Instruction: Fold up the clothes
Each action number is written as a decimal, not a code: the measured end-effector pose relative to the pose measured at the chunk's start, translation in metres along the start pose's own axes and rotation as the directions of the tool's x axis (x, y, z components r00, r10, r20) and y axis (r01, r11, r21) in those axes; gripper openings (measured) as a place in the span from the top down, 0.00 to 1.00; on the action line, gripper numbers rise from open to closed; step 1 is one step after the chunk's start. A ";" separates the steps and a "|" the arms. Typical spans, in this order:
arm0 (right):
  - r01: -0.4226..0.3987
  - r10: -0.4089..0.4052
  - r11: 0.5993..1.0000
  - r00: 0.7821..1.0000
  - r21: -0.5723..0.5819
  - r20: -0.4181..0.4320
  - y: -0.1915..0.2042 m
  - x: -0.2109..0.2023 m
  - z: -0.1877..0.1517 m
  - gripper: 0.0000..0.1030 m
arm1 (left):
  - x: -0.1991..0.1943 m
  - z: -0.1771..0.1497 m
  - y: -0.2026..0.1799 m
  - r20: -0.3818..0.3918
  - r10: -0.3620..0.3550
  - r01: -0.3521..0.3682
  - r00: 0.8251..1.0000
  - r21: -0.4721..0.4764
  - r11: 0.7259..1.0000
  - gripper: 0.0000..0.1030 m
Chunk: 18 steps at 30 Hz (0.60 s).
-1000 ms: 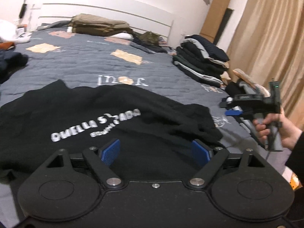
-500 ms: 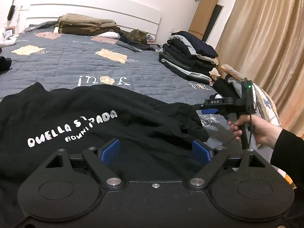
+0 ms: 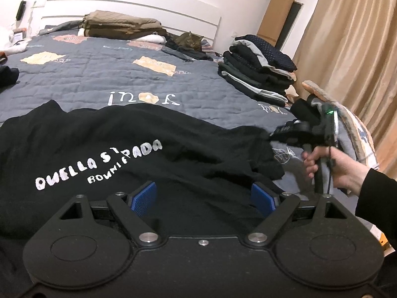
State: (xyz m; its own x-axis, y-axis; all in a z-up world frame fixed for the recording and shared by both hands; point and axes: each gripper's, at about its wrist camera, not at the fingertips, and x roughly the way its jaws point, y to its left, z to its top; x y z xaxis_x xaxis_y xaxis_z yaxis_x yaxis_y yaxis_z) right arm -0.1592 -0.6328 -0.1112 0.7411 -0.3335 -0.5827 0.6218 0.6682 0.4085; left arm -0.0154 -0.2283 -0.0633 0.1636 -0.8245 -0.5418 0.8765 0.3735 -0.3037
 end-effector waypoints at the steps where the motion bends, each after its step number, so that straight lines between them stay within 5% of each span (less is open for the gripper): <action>1: 0.000 0.000 1.000 0.999 0.024 0.038 -0.004 -0.006 0.005 0.97 | 0.001 0.000 0.001 0.001 0.002 -0.002 1.000 -0.003 1.000 0.20; 9: 0.113 -0.113 0.994 0.966 0.014 0.232 -0.013 -0.019 0.017 0.93 | 0.004 0.000 0.002 -0.001 0.006 -0.006 1.000 -0.008 1.000 0.20; 12: 0.118 -0.115 0.993 0.986 -0.012 0.121 -0.016 -0.005 0.016 0.89 | 0.005 -0.001 0.001 -0.008 0.007 -0.007 1.000 0.003 1.000 0.20; 15: 0.098 -0.101 0.994 0.994 0.048 0.045 -0.023 -0.010 0.022 0.73 | 0.003 0.000 0.001 -0.005 0.006 -0.006 1.000 0.001 1.000 0.20; 18: 0.045 -0.049 0.992 0.998 0.120 0.026 -0.023 -0.031 0.028 0.64 | 0.000 0.000 0.000 0.000 -0.001 0.001 1.000 -0.002 1.000 0.20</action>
State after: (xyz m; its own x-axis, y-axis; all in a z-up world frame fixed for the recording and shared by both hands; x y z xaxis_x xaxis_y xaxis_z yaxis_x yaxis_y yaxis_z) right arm -0.1895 -0.6564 -0.0828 0.7164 -0.3827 -0.5834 0.6805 0.5679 0.4631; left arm -0.0156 -0.2290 -0.0633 0.1631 -0.8249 -0.5413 0.8759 0.3735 -0.3053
